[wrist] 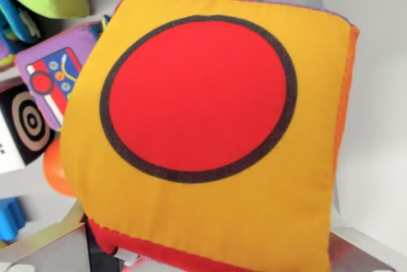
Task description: Pick an object from the bin
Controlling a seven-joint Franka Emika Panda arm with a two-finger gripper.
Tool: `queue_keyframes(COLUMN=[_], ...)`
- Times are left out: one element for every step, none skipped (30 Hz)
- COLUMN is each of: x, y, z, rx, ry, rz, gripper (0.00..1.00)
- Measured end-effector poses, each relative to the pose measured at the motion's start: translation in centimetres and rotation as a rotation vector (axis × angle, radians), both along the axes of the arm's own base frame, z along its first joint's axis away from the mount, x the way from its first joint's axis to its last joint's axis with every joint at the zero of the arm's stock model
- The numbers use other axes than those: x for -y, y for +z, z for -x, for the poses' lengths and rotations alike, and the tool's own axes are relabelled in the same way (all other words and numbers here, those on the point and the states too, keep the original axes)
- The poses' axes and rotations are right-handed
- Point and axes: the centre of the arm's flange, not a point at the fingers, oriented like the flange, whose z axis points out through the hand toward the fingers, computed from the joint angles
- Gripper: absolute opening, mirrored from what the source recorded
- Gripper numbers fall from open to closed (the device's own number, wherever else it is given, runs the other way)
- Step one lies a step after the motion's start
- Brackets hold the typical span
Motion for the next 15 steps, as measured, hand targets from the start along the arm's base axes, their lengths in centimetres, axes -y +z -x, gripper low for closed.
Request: queue_keyframes(x=[0.0,0.0,0.0,0.0,0.0,0.0,0.0,0.1,0.1,0.1,0.1,0.1,0.1,0.1,0.1], y=[0.5,0.7,1.3,1.7,2.1,2.3,2.8,3.2,3.6,4.0,4.4,4.9,5.2,5.4,5.8], z=[0.0,0.0,0.0,0.0,0.0,0.0,0.0,0.0,0.0,0.0,0.0,0.0,0.0,0.0,0.0], rx=[0.0,0.0,0.001,0.001,0.0,0.0,0.001,0.001,0.001,0.0,0.001,0.001,0.001,0.0,0.001], ry=[0.0,0.0,0.0,0.0,0.0,0.0,0.0,0.0,0.0,0.0,0.0,0.0,-0.001,-0.001,-0.001], rz=[0.0,0.0,0.0,-0.001,-0.001,-0.001,-0.001,-0.001,-0.001,-0.001,-0.001,-0.001,-0.002,-0.002,-0.002], gripper=[0.0,0.0,0.0,0.0,0.0,0.0,0.0,0.0,0.0,0.0,0.0,0.0,0.0,0.0,0.0])
